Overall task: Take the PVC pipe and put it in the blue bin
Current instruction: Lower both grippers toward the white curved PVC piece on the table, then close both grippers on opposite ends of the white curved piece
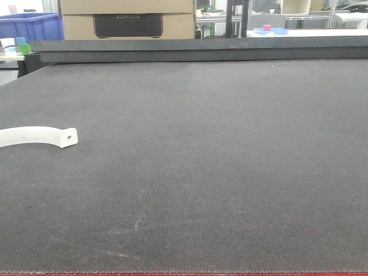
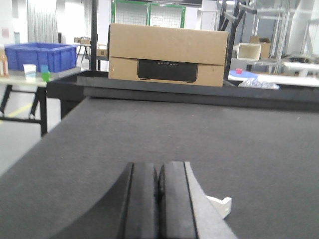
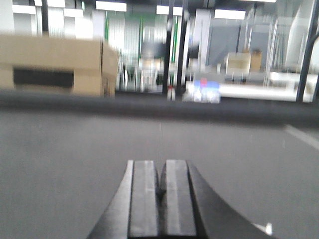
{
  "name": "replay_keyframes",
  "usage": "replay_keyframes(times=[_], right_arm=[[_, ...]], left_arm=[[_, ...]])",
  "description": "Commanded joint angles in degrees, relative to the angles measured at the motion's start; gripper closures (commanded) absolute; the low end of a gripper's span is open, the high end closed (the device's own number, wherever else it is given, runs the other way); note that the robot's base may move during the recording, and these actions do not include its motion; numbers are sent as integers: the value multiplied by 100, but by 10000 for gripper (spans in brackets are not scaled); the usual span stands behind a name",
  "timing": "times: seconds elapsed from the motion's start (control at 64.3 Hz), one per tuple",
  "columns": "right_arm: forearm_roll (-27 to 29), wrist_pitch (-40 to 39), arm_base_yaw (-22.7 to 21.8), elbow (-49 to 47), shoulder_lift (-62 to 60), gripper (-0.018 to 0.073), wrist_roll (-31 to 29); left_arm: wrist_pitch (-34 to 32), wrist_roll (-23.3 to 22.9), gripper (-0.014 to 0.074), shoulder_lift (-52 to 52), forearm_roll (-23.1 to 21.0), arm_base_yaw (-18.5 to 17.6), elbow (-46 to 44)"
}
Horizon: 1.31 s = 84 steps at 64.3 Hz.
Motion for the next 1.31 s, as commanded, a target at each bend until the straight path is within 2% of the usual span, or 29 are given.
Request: replay_keyframes(times=[0.0, 0.124, 0.233, 0.373, 0.7, 0.84, 0.949, 1.136, 1.292], right_arm=[[-51, -316, -16, -97, -18, 727, -6], [-165, 891, -16, -992, -18, 727, -66], [-318, 1228, -16, -1662, 309, 727, -99], [-318, 2499, -16, -2555, 1129, 727, -99], [-318, 4783, -16, -3778, 3675, 727, -99], [-318, 5582, -16, -4021, 4851, 727, -99], [-298, 5625, -16, -4019, 5536, 727, -99], [177, 5773, -16, -4062, 6204, 727, -99], [155, 5939, -81, -4407, 6746, 727, -89]], left_arm=[[132, 9, 707, -18, -350, 10, -261], [702, 9, 707, 118, -350, 10, -934], [1035, 9, 707, 752, -201, 10, -1589], [2174, 9, 707, 2004, 98, 10, -2658], [4441, 9, 707, 5028, 264, 10, -4911], [4368, 9, 707, 6067, 245, 10, -5117], [4366, 9, 707, 6601, 149, 10, -5117], [4641, 9, 707, 7153, 134, 10, -5117], [4748, 9, 707, 7295, 88, 10, -5117]])
